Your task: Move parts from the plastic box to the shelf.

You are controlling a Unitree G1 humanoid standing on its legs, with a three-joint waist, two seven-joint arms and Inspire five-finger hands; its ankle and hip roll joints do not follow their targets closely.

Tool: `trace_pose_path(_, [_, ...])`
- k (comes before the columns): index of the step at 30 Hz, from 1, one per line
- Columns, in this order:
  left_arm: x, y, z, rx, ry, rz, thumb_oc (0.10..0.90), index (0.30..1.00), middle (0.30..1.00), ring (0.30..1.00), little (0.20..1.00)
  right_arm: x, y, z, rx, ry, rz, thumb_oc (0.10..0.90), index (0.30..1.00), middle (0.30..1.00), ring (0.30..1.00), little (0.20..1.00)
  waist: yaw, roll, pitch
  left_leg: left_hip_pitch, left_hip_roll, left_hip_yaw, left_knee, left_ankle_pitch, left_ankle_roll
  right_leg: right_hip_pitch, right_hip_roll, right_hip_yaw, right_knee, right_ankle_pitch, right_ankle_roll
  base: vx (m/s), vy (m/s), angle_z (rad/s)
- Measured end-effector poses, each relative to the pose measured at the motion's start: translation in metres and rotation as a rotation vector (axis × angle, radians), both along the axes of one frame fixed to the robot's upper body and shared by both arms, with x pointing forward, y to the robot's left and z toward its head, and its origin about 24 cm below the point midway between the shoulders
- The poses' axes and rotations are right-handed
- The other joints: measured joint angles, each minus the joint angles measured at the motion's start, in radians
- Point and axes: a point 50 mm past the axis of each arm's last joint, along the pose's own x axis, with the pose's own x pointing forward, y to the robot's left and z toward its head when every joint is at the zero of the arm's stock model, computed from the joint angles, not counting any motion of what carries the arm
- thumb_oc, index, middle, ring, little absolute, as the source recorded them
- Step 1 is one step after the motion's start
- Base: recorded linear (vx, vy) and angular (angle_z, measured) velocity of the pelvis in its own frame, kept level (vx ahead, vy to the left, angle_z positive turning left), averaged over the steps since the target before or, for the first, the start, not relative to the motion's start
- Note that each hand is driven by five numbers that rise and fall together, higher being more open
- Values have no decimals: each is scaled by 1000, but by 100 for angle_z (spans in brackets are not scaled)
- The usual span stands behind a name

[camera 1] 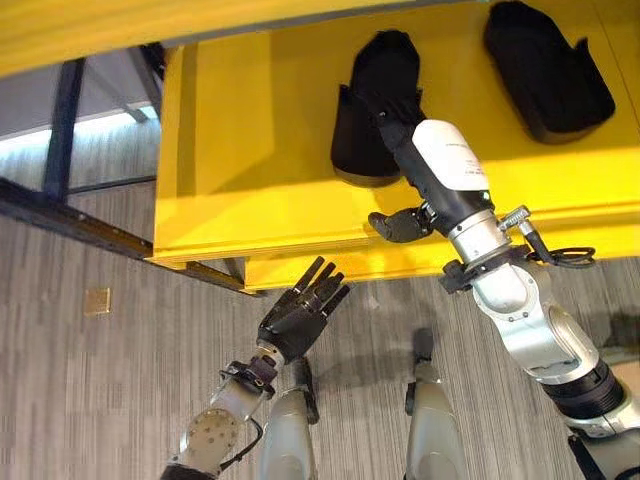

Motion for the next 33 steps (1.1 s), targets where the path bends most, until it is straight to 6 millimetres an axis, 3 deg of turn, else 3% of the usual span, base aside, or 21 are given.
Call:
trace_pose_path(1, [-1, -2, -1, 3, 4, -8, 900, 1000, 1000, 1000, 1000, 1, -2, 0, -5, 4, -14, 900, 1000, 1000, 1000, 1000, -15, -9, 5, 23, -13, -1, -15, 2, -2, 23, -11, 2, -11, 49, 1, -26, 49, -5])
trace_pose_path(7, [-3, -11, 2, -27, -12, -29, 900, 1000, 1000, 1000, 1000, 2, -11, 5, -12, -13, -56, 900, 1000, 1000, 1000, 1000, -16, 7, 11, 124, 4, 21, -102, 24, -26, 82, 15, -1, -34, 46, -4, 2, 30, -9])
trace_pose_path(14, [-5, -13, 0, -43, -1, -24, 900, 1000, 1000, 1000, 1000, 3, -15, 9, 45, -69, -88, 900, 1000, 1000, 1000, 1000, -14, 18, 10, 191, 3, 20, -149, 32, -17, 139, 17, -10, -48, 31, -8, 35, 7, 2])
trace_pose_path(20, [-7, -14, -3, -45, 8, -30, 900, 1000, 1000, 1000, 1000, 13, -29, 19, 114, -96, -148, 900, 1000, 1000, 1000, 1000, -14, 28, 7, 201, 3, 17, -150, 33, -17, 152, 16, -15, -51, 30, -7, 39, 23, 2])
trace_pose_path(27, [-7, -17, -2, -54, 6, -52, 900, 1000, 1000, 1000, 1000, 14, -23, 16, 153, -63, -113, 900, 1000, 1000, 1000, 1000, -12, 80, 7, 200, 0, 2, -150, 33, -17, 158, 14, -29, -46, 32, -3, 29, 21, 4])
trace_pose_path(33, [-8, -18, -3, -65, 12, -58, 900, 1000, 1000, 1000, 1000, 21, -21, 5, 132, -8, -116, 900, 1000, 1000, 1000, 1000, -8, 83, 8, 200, -4, -3, -148, 36, -15, 158, 8, -31, -36, 22, -5, 6, 7, 2])
